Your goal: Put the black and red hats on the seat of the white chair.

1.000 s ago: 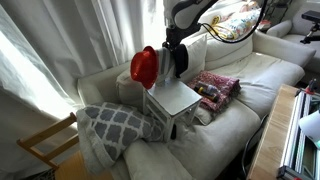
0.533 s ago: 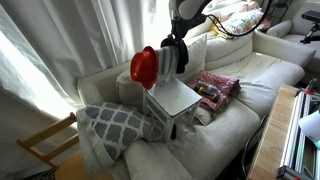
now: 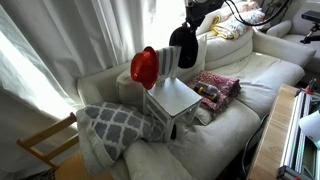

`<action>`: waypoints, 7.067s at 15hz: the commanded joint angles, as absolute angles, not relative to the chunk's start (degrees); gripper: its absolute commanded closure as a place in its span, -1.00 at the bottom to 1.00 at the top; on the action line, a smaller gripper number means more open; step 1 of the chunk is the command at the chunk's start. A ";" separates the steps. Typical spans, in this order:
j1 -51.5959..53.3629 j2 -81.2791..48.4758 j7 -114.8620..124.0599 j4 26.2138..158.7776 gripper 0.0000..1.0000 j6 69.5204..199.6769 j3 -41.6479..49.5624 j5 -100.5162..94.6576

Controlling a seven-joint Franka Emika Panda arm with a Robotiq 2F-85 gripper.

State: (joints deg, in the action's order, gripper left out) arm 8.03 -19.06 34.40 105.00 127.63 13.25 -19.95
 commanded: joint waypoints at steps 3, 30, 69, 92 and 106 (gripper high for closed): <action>6.51 -8.29 40.70 113.88 0.98 113.82 12.41 -28.60; 2.00 -9.99 -2.72 124.24 0.98 124.18 -2.47 42.04; -4.58 -26.43 1.17 122.39 0.28 132.83 0.86 31.09; -2.79 -20.26 -23.90 111.80 -1.00 140.94 -7.72 34.22; -7.24 -28.42 -40.94 104.61 -0.49 153.40 -15.32 38.75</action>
